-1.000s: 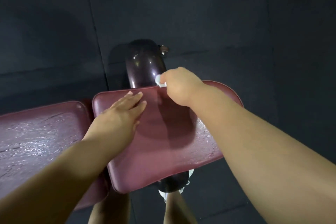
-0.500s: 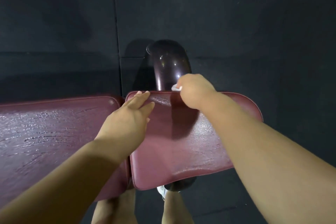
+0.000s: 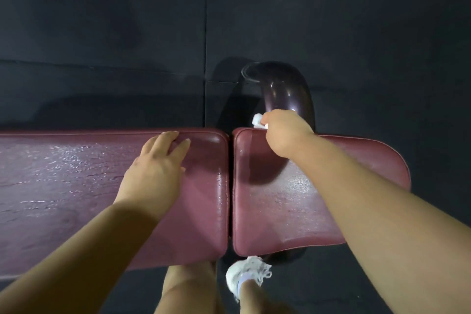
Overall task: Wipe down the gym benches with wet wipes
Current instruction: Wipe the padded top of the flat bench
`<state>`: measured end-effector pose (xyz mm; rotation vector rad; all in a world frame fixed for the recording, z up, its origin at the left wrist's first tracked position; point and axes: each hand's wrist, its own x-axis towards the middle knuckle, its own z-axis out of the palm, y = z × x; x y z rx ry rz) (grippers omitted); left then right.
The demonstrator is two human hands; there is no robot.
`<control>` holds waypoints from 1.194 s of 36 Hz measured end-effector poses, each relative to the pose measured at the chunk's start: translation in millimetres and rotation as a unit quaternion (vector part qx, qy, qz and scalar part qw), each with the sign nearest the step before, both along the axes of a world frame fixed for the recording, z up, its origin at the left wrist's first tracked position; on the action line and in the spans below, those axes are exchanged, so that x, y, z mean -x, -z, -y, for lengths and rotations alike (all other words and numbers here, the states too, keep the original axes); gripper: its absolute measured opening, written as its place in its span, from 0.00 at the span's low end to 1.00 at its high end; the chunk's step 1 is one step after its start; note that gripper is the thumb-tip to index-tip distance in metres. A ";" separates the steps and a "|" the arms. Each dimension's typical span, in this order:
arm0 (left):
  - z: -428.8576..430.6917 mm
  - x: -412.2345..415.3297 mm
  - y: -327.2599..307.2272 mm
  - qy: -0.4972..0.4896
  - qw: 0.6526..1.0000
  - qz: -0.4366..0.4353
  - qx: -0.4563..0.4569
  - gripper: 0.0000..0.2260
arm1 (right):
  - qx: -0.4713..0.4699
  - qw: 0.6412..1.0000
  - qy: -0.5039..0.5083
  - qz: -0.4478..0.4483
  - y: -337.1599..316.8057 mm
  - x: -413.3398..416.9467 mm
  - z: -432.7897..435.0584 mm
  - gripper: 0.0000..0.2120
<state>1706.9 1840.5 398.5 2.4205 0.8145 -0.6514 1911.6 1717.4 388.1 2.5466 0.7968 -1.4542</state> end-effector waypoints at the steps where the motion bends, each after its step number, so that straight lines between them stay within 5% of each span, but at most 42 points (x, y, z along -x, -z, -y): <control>1: -2.7 4.8 1.2 -0.007 1.000 0.002 -0.004 0.23 | -0.012 1.000 -0.012 0.001 0.5 5.7 -7.8 0.17; 7: -9.1 24.9 12.6 -0.019 0.999 0.037 -0.001 0.23 | -0.059 0.996 -0.064 0.001 7.8 30.7 -34.8 0.12; 11: -10.0 17.7 14.0 -0.038 0.999 0.023 0.000 0.23 | -0.074 0.992 -0.104 0.014 8.0 45.9 -45.5 0.20; 17: -15.8 13.9 12.0 -0.016 1.000 -0.016 0.006 0.25 | -0.099 0.984 -0.139 0.047 8.1 54.7 -36.5 0.19; 26: -21.1 18.0 19.6 -0.021 0.999 0.013 0.023 0.24 | -0.125 0.978 -0.134 0.102 4.3 70.3 -30.5 0.22; 36: -39.5 44.5 18.6 0.015 0.992 0.072 0.103 0.23 | -0.067 0.995 -0.005 0.069 17.8 75.3 -73.9 0.18; 43: -119.8 120.8 19.9 0.018 0.997 0.077 0.006 0.22 | -0.070 0.996 -0.020 0.043 10.8 122.0 -142.4 0.20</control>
